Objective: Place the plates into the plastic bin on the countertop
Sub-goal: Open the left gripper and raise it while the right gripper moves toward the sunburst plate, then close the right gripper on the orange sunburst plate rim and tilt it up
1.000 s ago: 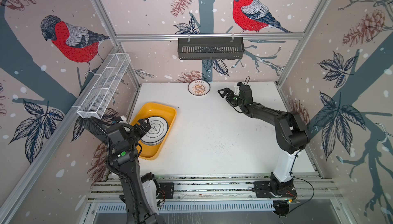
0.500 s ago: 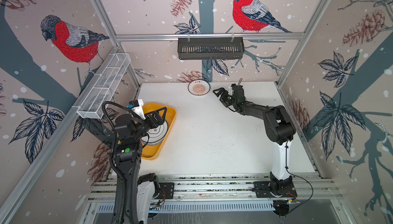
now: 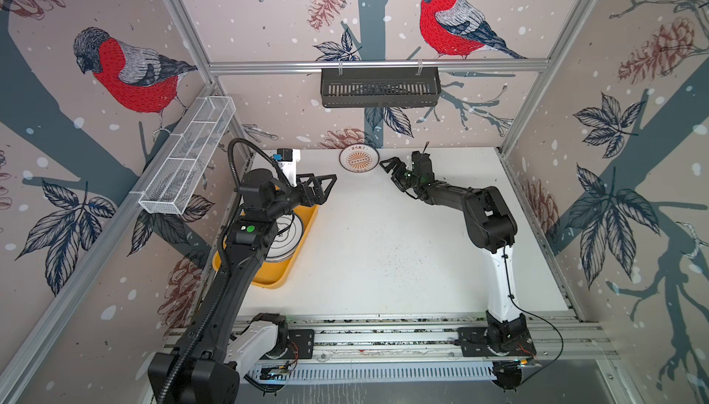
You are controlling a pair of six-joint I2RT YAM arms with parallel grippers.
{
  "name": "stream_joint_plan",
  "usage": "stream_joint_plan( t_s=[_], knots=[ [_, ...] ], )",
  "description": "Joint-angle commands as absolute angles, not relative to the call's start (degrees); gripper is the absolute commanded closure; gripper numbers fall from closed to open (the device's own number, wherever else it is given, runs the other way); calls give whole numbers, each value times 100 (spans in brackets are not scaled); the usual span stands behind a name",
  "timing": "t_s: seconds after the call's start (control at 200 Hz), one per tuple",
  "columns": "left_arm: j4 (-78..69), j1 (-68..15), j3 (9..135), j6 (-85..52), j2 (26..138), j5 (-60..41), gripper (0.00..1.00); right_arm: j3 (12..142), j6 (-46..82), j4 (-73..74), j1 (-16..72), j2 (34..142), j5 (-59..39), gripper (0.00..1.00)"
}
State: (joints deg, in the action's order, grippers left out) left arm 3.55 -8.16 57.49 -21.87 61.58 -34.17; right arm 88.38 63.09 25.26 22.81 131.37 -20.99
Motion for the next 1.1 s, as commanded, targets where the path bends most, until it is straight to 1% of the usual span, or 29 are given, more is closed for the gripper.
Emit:
stream_joint_plan(
  t_s=[0.0, 0.18, 0.515, 0.75, 0.891, 1.096],
  knots=[
    [-156, -995, 5942, -1888, 6443, -3403, 4, 9089, 6393, 2521, 2315, 13355, -1988, 0],
    [-383, -1158, 5845, -1777, 6795, -3454, 4, 9564, 6587, 2767, 2330, 13798, -1989, 1],
    [-510, -1170, 5527, -1762, 7007, -3544, 4, 10701, 7097, 3184, 2328, 14798, -2151, 1],
    [-601, -1170, 5427, -1814, 7043, -3541, 4, 10981, 7586, 3410, 2362, 15224, -2206, 1],
    [-646, -1176, 5397, -1865, 7049, -3525, 4, 11233, 7646, 2975, 2445, 15365, -2096, 1],
    [-699, -1173, 5343, -1921, 6991, -3523, 4, 11814, 7772, 2245, 2586, 15684, -1832, 7]
  ],
)
